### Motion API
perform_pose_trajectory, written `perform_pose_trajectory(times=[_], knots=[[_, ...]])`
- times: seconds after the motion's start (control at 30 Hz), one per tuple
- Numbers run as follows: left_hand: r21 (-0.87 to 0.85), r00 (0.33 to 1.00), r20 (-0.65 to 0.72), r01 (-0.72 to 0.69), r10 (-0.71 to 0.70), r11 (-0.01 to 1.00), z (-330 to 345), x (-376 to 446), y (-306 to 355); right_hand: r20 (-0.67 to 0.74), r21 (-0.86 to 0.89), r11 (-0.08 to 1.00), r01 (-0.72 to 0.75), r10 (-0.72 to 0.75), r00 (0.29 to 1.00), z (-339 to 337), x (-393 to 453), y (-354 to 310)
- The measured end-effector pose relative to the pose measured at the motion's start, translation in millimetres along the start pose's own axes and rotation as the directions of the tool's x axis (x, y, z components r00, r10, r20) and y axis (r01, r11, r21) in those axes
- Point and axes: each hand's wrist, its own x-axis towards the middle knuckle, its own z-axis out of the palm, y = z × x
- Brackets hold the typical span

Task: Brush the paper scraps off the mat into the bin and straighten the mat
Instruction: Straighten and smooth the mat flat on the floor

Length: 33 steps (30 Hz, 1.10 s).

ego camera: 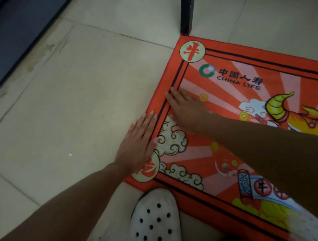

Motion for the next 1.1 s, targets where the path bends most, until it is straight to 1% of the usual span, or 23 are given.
perform_pose_trajectory(times=[0.23,0.33,0.63,0.73,0.83,0.87,1.0,1.1], knots=[[-0.021,1.0,0.005,-0.008,0.008,1.0,1,1,-2,0.044,0.012,1.0,-0.005,0.004,0.999,1,-1,1],[-0.025,1.0,0.002,0.0,0.0,1.0,0,0,-2,0.04,0.007,1.0,0.003,-0.004,0.999,1,-2,2],[-0.055,1.0,0.003,0.017,-0.017,0.998,-1,-10,-1,0.066,-0.042,0.999,0.022,-0.019,0.998,3,-9,6],[-0.053,1.0,0.002,0.018,-0.018,0.998,-1,-17,-3,0.073,-0.038,0.999,0.002,0.001,0.997,1,-8,1],[-0.053,1.0,0.012,0.018,-0.017,0.998,-2,-16,-3,0.032,-0.035,0.998,-0.047,0.048,0.998,2,-6,-11],[-0.06,1.0,0.014,0.019,-0.018,0.998,-3,-15,-3,0.022,-0.036,0.998,-0.042,0.043,0.999,4,-7,-16],[-0.1,0.999,0.023,0.031,-0.029,0.995,-2,-16,-4,0.001,-0.086,0.991,0.1,-0.1,0.995,16,-15,-30],[-0.107,0.999,0.017,0.031,-0.03,0.994,-1,-15,-5,0.018,-0.07,0.99,0.125,-0.124,0.992,14,-13,-31]])
